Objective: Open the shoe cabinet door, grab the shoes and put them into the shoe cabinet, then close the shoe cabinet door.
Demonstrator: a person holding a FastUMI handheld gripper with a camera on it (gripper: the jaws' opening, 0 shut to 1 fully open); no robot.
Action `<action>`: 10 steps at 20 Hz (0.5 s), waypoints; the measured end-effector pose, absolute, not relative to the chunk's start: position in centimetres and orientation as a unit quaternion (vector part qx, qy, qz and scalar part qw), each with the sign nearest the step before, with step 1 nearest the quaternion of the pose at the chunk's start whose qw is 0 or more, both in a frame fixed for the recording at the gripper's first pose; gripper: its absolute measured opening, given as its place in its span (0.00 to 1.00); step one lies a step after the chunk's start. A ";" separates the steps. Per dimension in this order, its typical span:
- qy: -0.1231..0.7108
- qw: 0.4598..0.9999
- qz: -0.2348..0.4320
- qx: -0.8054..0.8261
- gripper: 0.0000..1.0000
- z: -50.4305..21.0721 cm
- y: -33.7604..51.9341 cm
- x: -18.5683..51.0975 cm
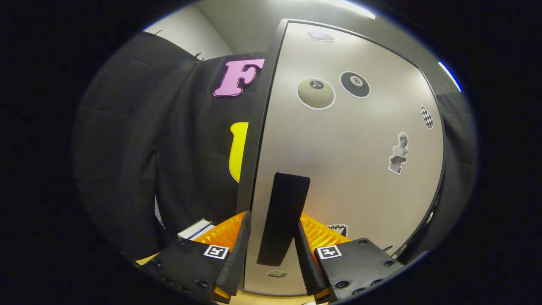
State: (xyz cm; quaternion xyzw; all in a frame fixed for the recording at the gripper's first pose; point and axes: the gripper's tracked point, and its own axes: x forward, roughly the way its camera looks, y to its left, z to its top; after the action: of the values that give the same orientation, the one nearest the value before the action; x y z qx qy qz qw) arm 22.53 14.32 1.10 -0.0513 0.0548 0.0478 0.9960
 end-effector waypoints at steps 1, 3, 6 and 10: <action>0.056 0.997 0.044 -0.040 0.51 1.0 14.3 22.6; 0.063 0.997 0.049 -0.017 0.43 0.9 14.4 22.7; 0.073 0.996 0.053 0.016 0.38 1.1 14.4 22.6; 0.079 0.995 0.058 0.012 0.25 1.2 14.4 22.3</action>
State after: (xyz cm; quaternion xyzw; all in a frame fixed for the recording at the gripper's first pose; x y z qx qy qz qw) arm 22.26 14.39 1.21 0.0118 0.0787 0.0584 0.9951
